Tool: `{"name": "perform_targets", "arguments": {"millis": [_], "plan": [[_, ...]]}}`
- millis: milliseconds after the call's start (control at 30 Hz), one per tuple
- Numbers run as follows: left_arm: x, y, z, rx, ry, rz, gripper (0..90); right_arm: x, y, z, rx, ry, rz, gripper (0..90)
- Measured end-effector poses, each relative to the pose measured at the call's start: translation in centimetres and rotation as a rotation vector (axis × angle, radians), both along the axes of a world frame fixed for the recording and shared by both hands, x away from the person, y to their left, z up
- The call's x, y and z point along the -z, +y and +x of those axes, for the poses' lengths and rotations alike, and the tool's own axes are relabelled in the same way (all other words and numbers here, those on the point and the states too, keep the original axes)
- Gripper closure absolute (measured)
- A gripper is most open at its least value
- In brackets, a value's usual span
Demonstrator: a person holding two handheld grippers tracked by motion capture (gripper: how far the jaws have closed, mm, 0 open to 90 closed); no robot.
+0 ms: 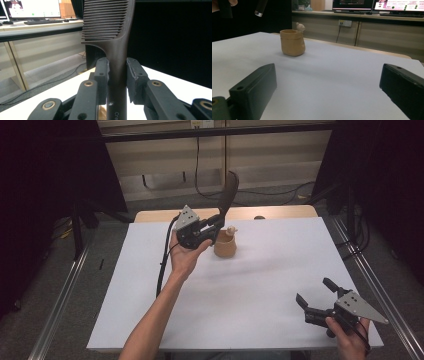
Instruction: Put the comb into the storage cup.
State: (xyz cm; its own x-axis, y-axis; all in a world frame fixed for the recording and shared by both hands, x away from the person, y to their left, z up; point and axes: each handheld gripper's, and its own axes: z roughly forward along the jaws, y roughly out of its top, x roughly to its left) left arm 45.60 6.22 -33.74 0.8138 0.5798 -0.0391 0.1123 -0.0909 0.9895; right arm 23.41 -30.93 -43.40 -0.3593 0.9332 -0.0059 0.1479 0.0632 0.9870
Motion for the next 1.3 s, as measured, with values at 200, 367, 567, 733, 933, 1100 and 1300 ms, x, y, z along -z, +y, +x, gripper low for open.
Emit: {"name": "perform_targets", "arguments": {"millis": [200, 367, 567, 733, 933, 1100, 1300], "plan": [[0.5, -0.5, 0.1, -0.001, -0.008, -0.006, 72.8, 0.0, 0.0, 0.0, 0.0, -0.002, -0.002, 0.4], [1.0, -1.3, 0.8, -0.015, 0.004, -0.005, 72.8, 0.0, 0.0, 0.0, 0.0, -0.001, -0.003, 0.5], [1.5, -1.6, 1.5, -0.021, 0.012, 0.001, 72.8, 0.0, 0.0, 0.0, -0.004, 0.002, -0.002, 0.4], [1.9, -1.8, 1.8, -0.023, 0.004, 0.001, 72.8, 0.0, -0.1, -0.1, -0.002, -0.001, 0.003, 0.5], [2.2, -1.8, 2.5, -0.036, -0.006, -0.006, 72.8, 0.0, -0.1, -0.1, -0.008, 0.002, 0.002, 0.5], [2.1, -2.1, 3.2, -0.04, -0.007, -0.013, 72.8, -0.1, -0.1, -0.1, -0.009, -0.001, 0.005, 0.6], [1.9, -2.6, 3.9, -0.042, -0.024, -0.016, 72.8, 0.0, -0.1, -0.1, -0.009, 0.001, 0.006, 0.6]]}}
